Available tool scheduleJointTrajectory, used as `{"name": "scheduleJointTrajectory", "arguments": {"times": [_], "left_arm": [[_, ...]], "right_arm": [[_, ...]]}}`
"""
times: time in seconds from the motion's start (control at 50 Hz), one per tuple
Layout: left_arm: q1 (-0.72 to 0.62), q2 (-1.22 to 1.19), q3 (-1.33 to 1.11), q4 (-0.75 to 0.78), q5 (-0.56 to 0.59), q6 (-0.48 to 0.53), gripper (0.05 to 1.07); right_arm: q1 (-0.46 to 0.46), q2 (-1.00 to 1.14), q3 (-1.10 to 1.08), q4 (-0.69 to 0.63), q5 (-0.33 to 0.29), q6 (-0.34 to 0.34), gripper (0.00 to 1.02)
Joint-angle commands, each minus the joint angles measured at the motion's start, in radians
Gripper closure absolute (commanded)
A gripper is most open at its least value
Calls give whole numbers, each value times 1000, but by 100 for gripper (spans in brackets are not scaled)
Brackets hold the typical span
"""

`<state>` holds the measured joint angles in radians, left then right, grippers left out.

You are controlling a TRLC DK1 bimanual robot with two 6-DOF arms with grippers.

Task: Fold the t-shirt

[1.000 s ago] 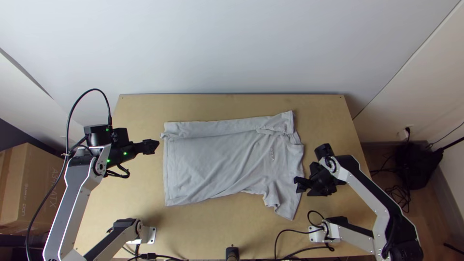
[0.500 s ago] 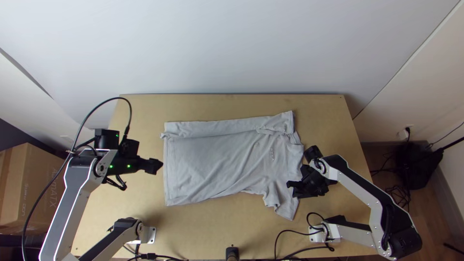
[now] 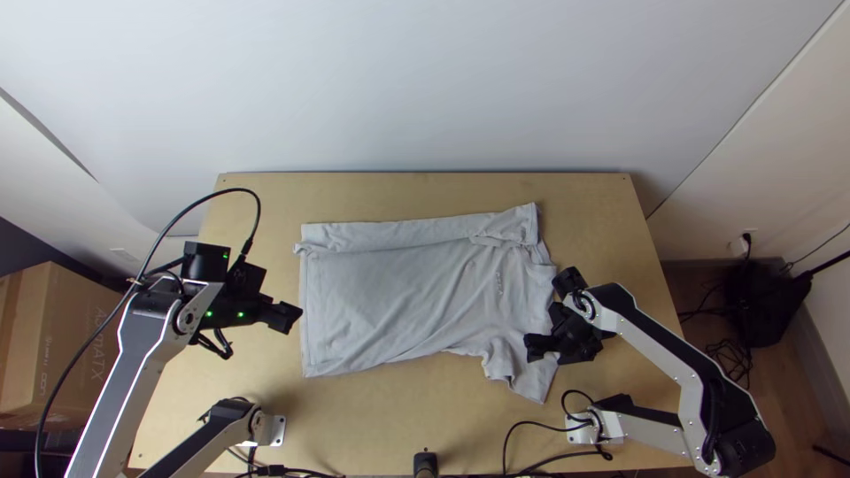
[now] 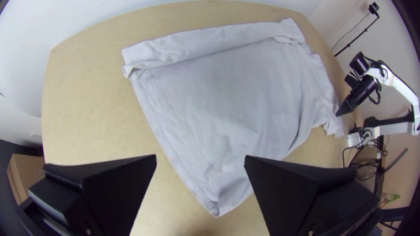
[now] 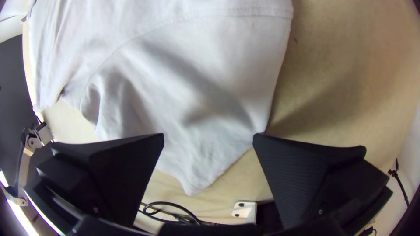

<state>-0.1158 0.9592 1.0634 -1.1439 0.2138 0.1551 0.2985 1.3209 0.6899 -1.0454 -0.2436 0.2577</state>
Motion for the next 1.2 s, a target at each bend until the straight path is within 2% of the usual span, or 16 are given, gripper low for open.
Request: {"name": "scheduleJointTrajectory", "arguments": {"times": [0.0,0.24,0.4,0.54,0.6,0.68,0.76,0.88,1.08,1.18], "left_arm": [[-19,-22,12,-16,-14,12,10],[-25,-25,-3,-16,-16,11,10],[-47,-14,0,-10,-21,11,10],[-56,-10,4,-24,-24,23,10],[-68,-10,3,-63,-24,40,10],[-107,-13,-17,-122,-42,61,10],[-182,-4,-52,-185,-93,49,10],[-263,23,-123,-200,-179,52,10],[-318,121,-140,-247,-183,60,10],[-354,174,-163,-234,-232,61,10]], "right_arm": [[11,-6,-23,-25,55,20,8],[30,-77,-3,-61,61,37,8],[28,15,-15,-54,61,28,11],[31,52,-32,12,33,18,32],[31,63,-38,48,24,14,44],[42,69,-38,71,13,12,54],[47,54,-38,104,13,6,76],[47,23,-27,133,13,-6,100],[45,-11,37,122,13,2,100],[42,-12,60,107,13,0,100]]}}
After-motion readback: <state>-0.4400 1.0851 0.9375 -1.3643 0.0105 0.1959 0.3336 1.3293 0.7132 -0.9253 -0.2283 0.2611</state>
